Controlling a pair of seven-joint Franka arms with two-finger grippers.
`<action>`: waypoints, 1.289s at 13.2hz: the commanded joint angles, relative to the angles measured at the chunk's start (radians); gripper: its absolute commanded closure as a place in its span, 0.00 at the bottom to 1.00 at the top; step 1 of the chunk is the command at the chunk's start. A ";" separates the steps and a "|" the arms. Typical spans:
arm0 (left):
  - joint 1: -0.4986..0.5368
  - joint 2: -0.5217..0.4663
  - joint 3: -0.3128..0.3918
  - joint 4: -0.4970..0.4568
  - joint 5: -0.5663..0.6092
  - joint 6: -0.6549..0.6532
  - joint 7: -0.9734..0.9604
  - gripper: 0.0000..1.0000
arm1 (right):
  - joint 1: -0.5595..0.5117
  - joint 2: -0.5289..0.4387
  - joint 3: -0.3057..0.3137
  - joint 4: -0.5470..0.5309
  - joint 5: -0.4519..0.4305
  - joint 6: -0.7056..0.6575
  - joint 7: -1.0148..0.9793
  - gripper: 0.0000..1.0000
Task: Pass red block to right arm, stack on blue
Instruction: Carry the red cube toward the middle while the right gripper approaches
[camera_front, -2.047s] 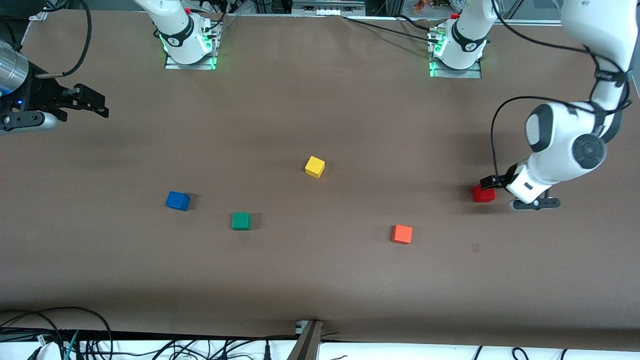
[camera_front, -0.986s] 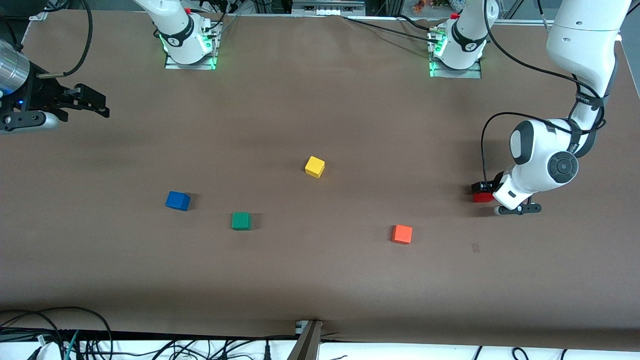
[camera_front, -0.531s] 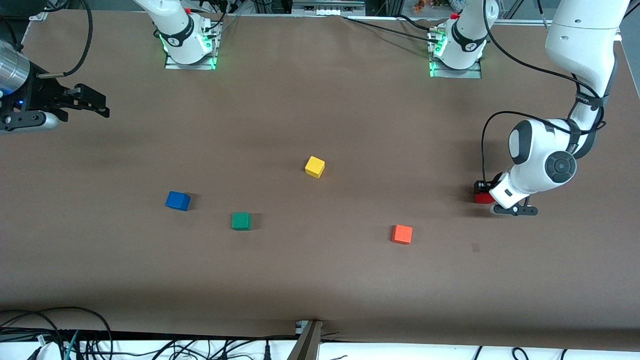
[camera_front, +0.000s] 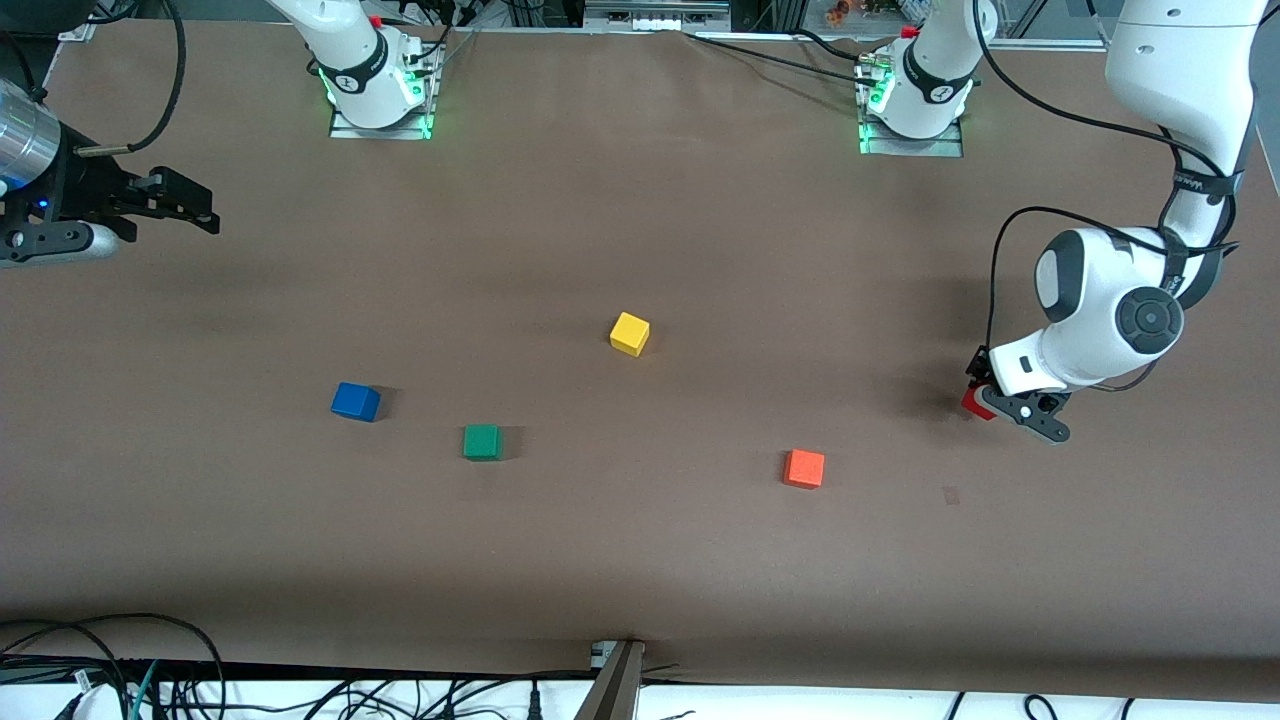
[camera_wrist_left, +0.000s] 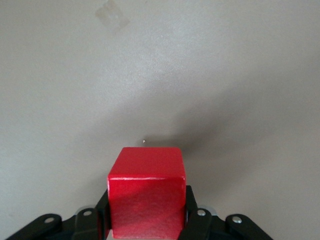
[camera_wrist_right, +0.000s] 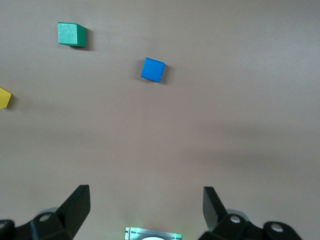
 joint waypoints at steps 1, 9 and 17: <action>0.011 -0.040 -0.001 -0.011 -0.097 0.001 0.221 1.00 | -0.003 -0.007 0.004 -0.005 0.000 -0.004 0.005 0.00; 0.012 -0.074 -0.003 -0.015 -0.354 -0.010 0.621 1.00 | 0.002 -0.010 0.007 -0.004 0.003 -0.010 0.009 0.00; 0.009 -0.075 -0.041 -0.004 -0.865 -0.131 1.067 1.00 | 0.110 0.148 0.007 0.091 0.053 -0.023 0.011 0.00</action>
